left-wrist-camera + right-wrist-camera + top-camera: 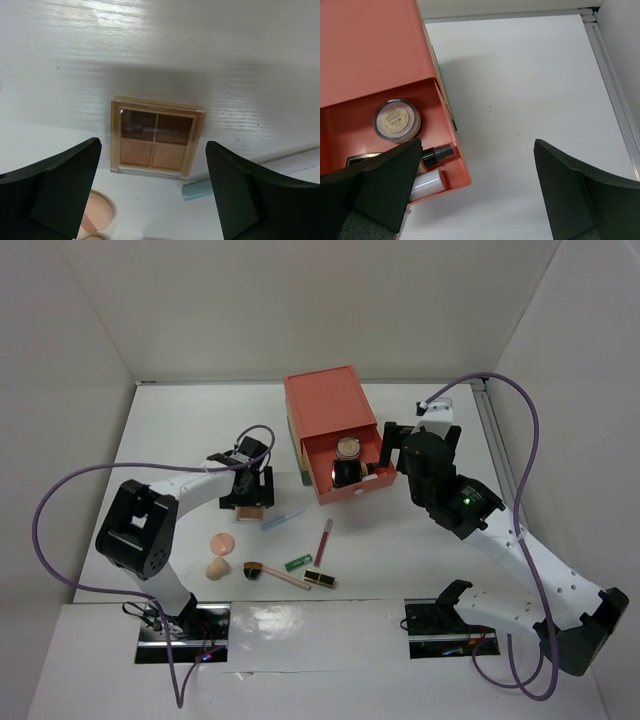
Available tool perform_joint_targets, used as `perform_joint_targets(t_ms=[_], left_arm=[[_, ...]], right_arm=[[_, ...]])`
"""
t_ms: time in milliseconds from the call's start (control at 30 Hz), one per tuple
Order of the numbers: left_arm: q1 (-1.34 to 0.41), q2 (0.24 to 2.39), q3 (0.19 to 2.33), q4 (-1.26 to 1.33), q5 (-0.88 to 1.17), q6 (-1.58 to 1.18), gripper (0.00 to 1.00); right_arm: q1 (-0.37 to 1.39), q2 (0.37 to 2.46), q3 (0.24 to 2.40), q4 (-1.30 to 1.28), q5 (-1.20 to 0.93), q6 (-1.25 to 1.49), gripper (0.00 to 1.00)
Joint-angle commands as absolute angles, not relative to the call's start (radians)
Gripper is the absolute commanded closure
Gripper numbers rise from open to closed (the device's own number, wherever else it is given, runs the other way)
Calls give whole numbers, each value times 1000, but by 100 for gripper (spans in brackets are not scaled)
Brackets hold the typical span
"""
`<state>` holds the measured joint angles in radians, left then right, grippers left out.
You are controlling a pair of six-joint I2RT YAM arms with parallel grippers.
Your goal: Organize the makeup
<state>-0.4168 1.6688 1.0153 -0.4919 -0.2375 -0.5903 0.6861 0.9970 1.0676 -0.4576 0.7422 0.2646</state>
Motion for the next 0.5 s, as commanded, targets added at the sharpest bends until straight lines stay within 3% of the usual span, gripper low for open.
perform_joint_targets(t_ms=[0, 200, 333, 367, 467], left_arm=[[-408, 1684, 1020, -493, -233, -545, 0], [-408, 1744, 1009, -482, -222, -545, 3], [-408, 1756, 997, -482, -222, -554, 24], [-408, 1756, 997, -492, -222, -563, 39], [-408, 1717, 1040, -534, -244, -574, 58]], right_arm=[[680, 996, 1068, -416, 765, 256, 0], [680, 996, 1068, -407, 765, 256, 0], [680, 976, 1058, -388, 765, 256, 0], [680, 976, 1058, -388, 765, 256, 0], [680, 976, 1049, -377, 765, 247, 0]])
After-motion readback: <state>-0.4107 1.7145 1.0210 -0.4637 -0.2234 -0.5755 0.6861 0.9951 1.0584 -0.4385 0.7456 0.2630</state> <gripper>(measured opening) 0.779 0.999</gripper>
